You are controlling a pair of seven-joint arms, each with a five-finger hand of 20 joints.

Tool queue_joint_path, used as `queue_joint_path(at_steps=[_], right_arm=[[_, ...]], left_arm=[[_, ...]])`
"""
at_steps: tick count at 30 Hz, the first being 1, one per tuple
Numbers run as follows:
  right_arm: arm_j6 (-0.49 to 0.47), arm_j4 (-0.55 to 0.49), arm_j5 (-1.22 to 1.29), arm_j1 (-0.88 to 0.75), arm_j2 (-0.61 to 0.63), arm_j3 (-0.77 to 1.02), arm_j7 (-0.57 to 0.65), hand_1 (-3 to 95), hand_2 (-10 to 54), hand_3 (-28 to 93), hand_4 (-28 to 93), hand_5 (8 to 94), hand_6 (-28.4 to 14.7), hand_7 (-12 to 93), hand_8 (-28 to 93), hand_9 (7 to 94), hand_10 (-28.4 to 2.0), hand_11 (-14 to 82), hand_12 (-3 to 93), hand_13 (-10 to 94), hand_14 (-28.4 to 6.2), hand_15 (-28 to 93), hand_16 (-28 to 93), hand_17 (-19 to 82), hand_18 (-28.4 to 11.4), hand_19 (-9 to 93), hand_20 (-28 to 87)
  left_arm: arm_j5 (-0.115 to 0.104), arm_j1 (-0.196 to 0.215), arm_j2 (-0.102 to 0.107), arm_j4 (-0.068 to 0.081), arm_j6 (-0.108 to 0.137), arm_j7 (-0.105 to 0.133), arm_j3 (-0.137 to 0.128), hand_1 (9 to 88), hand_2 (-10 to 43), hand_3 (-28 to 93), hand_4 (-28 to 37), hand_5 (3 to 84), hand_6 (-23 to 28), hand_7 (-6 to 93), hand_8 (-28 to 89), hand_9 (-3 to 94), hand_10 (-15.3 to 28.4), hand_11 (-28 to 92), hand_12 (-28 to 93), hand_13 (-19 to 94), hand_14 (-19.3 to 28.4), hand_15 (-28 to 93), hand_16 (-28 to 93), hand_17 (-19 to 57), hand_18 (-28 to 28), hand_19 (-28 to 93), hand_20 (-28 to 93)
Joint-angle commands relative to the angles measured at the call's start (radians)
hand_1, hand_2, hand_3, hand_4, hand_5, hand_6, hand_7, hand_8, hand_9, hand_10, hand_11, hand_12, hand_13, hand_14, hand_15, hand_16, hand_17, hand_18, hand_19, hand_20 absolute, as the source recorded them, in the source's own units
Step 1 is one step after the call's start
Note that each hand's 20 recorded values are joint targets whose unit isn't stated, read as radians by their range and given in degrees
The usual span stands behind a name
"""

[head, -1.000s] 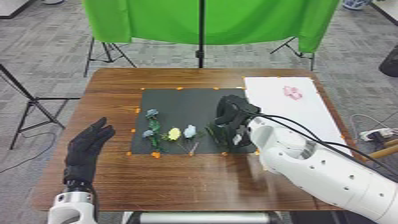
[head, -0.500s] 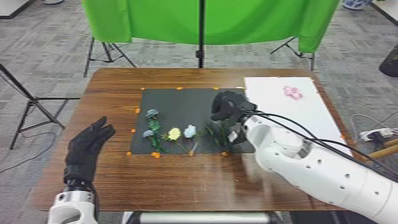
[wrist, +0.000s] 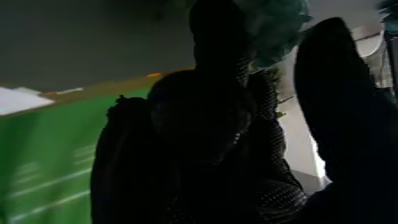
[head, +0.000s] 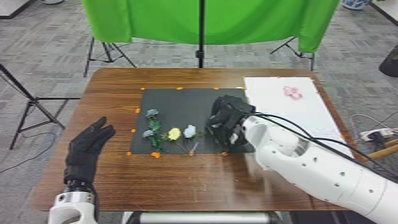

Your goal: Arrange flowers

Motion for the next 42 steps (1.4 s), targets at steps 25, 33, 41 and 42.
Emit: queue_joint_path(at_steps=[25,33,41,42], right_arm=[[-0.243,0.315,-0.152,0.052,0.037,0.259,0.342,31.0,-9.5,59,-14,46.9,-4.9,6,-4,52.7,-21.3,8.1,22.5,76,-10.6,57,32,54,-16.4,93,47],[-0.046,0.426,-0.148,0.021,0.007,0.204,0.252,36.0,-9.5,61,-17,49.2,-1.7,10,-6,61.3,-17.9,13.0,21.1,83,-6.6,57,31,59,-13.7,93,48],[0.145,0.485,-0.196,0.018,0.011,0.132,0.165,49.4,-9.5,62,-22,64.2,2.8,18,-5,78.2,-11.8,17.1,22.4,90,-2.5,57,32,65,-10.9,93,53],[0.163,0.487,-0.208,0.019,0.015,0.124,0.162,52.4,-9.5,59,-22,66.3,3.0,18,-2,80.8,-10.8,14.8,25.7,91,-2.2,56,33,65,-10.8,93,53]], left_arm=[[0.001,0.020,-0.003,-0.002,-0.002,-0.005,0.001,27.7,2.8,65,-21.0,46.5,4.6,7.7,-6,45.8,13.6,16,11,35,17.1,19,0,4.8,12.2,7,18],[0.003,0.010,0.000,0.002,-0.010,-0.012,0.003,27.6,2.8,65,-21.0,46.6,4.7,7.6,-6,45.7,13.7,16,11,35,17.1,19,0,4.8,12.2,7,18],[0.003,0.006,-0.001,0.004,-0.011,-0.015,0.005,27.6,2.8,65,-21.0,46.6,4.7,7.5,-6,45.7,13.6,15,11,35,17.2,19,0,4.8,12.2,7,18],[0.003,0.007,-0.001,0.003,-0.012,-0.013,0.005,27.6,2.8,65,-21.0,46.6,4.7,7.5,-6,45.7,13.6,15,11,35,17.2,19,0,4.8,12.2,7,18]])
